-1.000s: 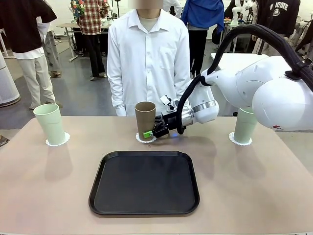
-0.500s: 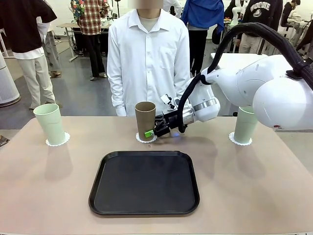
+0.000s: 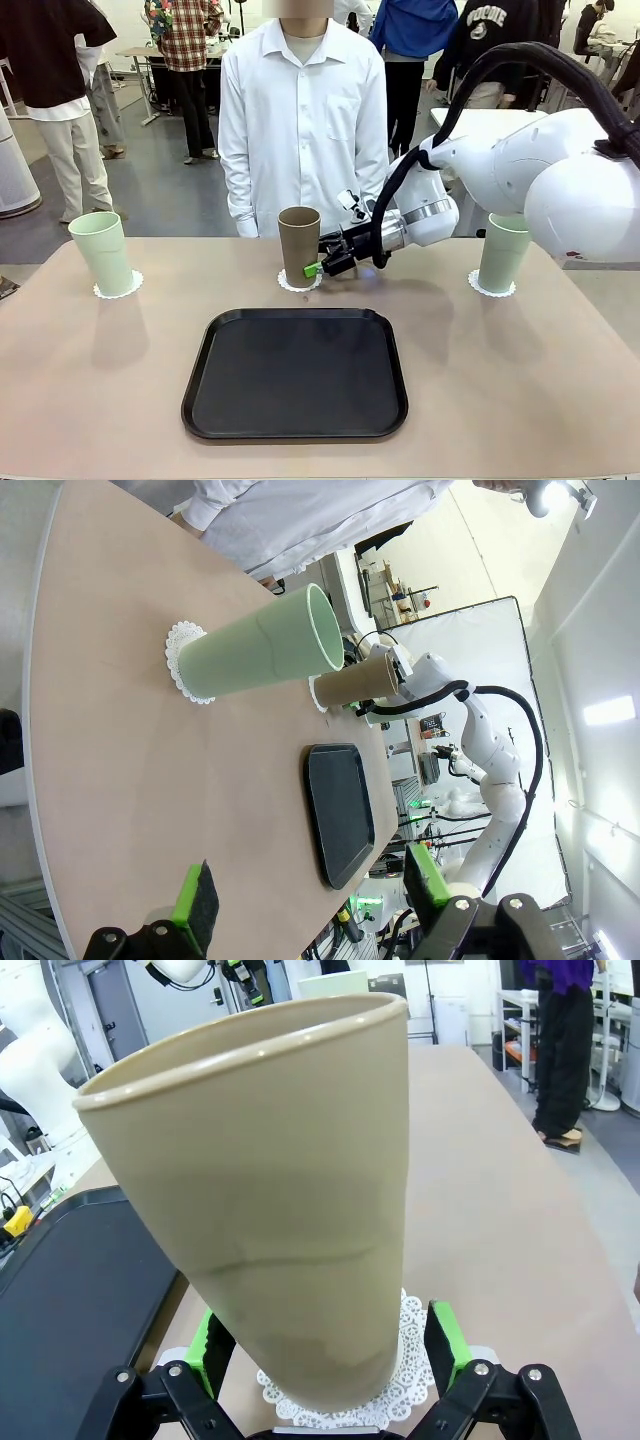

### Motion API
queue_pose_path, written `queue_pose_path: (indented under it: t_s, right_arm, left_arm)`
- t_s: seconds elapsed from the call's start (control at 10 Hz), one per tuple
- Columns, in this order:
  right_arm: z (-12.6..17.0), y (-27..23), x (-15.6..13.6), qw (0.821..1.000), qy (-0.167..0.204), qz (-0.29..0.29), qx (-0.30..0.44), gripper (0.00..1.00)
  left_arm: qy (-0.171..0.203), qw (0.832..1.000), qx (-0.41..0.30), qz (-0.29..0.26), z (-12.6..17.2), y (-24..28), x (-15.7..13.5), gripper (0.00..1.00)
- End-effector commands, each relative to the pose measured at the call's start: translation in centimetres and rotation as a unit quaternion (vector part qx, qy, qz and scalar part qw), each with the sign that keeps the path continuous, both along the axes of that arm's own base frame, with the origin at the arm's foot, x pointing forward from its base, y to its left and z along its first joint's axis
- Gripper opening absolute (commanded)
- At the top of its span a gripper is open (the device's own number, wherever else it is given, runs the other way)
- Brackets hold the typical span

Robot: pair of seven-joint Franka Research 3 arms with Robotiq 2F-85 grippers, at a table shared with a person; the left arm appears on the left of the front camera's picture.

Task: Place coasters on the table and set cups on them.
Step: Take one Reusable plastic cup from the Flat Tray and place it on a coaster set by the human.

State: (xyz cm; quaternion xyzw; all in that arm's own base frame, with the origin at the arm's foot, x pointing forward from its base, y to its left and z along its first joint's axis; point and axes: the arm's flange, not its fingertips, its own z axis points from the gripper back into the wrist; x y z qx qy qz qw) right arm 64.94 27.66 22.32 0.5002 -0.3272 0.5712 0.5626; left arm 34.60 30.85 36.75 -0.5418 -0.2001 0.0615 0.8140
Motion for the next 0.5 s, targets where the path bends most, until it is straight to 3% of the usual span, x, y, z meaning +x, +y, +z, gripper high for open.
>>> queue_pose_path:
  t_s: [0.0,0.4]
  right_arm:
    - [0.9,-1.1,-1.1,0.999,0.011,-0.011,-0.044,1.00]
    - [4.1,-3.6,-2.8,0.989,0.028,-0.057,-0.132,1.00]
  left_arm:
    - [-0.002,1.000,0.000,0.001,0.2,0.0,-0.2,1.00]
    - [-0.002,1.000,0.000,0.001,0.2,0.0,-0.2,1.00]
